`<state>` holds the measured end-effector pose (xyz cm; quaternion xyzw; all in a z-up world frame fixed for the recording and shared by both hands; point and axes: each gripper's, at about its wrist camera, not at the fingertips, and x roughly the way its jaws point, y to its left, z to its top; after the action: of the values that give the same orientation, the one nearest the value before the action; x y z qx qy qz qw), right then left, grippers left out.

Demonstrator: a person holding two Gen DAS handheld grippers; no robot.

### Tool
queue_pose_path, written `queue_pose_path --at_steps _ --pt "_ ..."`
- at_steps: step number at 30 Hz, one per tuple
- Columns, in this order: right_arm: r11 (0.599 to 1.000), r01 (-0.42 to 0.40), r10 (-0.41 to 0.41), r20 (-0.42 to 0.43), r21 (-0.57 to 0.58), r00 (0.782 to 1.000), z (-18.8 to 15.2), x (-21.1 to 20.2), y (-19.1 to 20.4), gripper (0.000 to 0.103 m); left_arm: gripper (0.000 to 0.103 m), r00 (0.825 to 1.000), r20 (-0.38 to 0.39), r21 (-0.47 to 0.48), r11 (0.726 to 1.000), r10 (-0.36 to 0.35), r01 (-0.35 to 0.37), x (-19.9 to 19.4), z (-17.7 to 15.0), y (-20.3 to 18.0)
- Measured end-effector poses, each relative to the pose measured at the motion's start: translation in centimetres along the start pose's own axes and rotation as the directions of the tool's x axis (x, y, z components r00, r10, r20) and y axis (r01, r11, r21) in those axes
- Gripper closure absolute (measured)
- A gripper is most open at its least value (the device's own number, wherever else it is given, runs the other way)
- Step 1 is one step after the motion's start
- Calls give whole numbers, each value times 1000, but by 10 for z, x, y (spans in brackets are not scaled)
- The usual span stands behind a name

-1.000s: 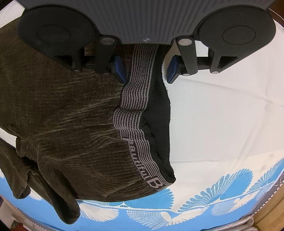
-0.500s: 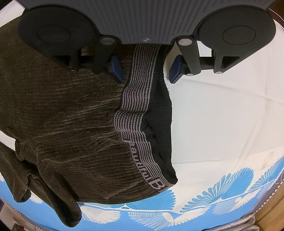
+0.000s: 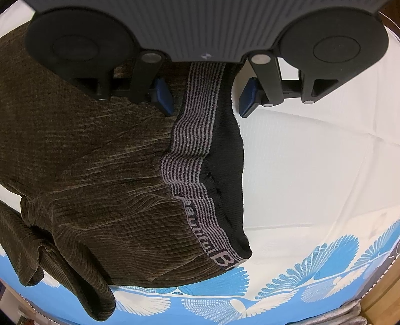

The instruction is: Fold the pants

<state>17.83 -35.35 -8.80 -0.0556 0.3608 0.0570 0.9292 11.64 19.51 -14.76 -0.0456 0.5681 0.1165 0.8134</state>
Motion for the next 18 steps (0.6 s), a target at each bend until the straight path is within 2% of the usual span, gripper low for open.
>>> queue_pose_path --at_steps 3,6,10,13,15,16,17,18 --pt "996 -51 46 -82 -68 996 0 27 25 53 39 1000 0 2 1000 -5 5 1 0 0" --pt "973 -75 41 -155 -220 987 -8 51 61 53 37 1000 -2 -4 1000 -20 20 2 0 4" --pt "924 -71 -23 -239 -376 971 -21 80 91 52 37 999 -7 -9 999 -41 41 4 0 8" --pt "905 -25 -89 -246 -424 965 -24 90 96 56 36 999 -9 -7 999 -43 43 6 0 9" --pt "919 -8 -92 -234 -394 968 -19 89 89 71 36 999 -10 -6 999 -40 40 6 0 8" --pt "934 -11 -75 -227 -358 971 -16 86 83 85 36 999 -9 -5 999 -37 37 6 1 7" --pt "946 -10 -62 -213 -325 975 -13 81 76 94 36 999 -8 -5 999 -37 37 6 1 6" --pt "955 5 -63 -187 -296 980 -10 75 70 94 36 999 -8 -5 999 -35 35 6 1 6"
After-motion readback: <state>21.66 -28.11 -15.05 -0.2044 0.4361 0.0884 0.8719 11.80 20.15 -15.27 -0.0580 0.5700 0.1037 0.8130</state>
